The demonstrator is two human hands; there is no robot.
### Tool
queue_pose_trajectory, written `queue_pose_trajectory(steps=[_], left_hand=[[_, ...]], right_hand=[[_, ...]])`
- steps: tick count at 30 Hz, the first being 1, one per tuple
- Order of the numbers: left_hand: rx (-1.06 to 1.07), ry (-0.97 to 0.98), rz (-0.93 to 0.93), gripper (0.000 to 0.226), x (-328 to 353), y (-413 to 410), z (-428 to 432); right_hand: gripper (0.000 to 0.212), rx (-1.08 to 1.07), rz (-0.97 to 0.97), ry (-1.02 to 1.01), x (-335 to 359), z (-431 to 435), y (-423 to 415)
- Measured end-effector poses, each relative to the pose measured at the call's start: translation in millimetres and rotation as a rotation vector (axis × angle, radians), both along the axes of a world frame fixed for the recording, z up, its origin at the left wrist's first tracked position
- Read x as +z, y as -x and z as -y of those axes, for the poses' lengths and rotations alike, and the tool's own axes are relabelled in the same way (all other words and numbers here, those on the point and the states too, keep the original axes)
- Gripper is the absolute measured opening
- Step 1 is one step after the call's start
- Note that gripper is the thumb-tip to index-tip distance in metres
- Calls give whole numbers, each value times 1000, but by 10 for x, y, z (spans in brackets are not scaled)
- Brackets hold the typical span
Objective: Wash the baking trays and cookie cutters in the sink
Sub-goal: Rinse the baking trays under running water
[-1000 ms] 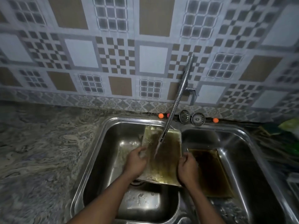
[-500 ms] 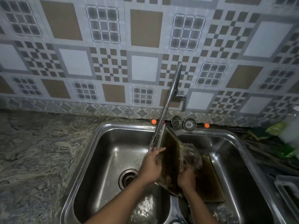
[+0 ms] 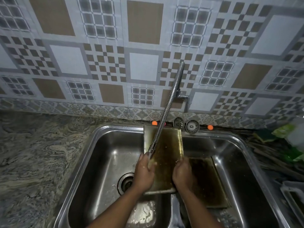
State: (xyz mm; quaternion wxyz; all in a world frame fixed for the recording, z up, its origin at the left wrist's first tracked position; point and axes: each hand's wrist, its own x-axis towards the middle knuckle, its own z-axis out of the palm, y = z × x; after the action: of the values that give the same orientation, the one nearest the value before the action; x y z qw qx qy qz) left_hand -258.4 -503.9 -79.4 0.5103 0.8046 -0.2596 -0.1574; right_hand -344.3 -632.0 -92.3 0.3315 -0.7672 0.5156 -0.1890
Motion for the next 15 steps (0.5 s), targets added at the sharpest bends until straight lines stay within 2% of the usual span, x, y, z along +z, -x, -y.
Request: queue_pose_trajectory(steps=[2, 4, 6, 9, 11, 13, 15], left_hand=[[47, 24, -14, 32, -26, -34, -9], [56, 28, -28, 39, 18, -42, -36], [38, 56, -74, 48, 79, -55, -73], [16, 99, -177, 55, 114, -86, -130], [40, 124, -185, 58, 88, -69, -172], [92, 130, -173, 60, 99, -28, -196], [105, 128, -154, 61, 126, -4, -184]], right_hand=[[48, 133, -112, 160, -72, -90, -43], [59, 285, -202, 273, -86, -211, -118], [63, 520, -160, 267, -1, -375, -197], [49, 888, 6, 254, 99, -517, -195], [38, 836, 62, 314, 67, -412, -77], [20, 565, 8, 353, 62, -226, 45], [19, 468, -54, 338, 83, -146, 101]])
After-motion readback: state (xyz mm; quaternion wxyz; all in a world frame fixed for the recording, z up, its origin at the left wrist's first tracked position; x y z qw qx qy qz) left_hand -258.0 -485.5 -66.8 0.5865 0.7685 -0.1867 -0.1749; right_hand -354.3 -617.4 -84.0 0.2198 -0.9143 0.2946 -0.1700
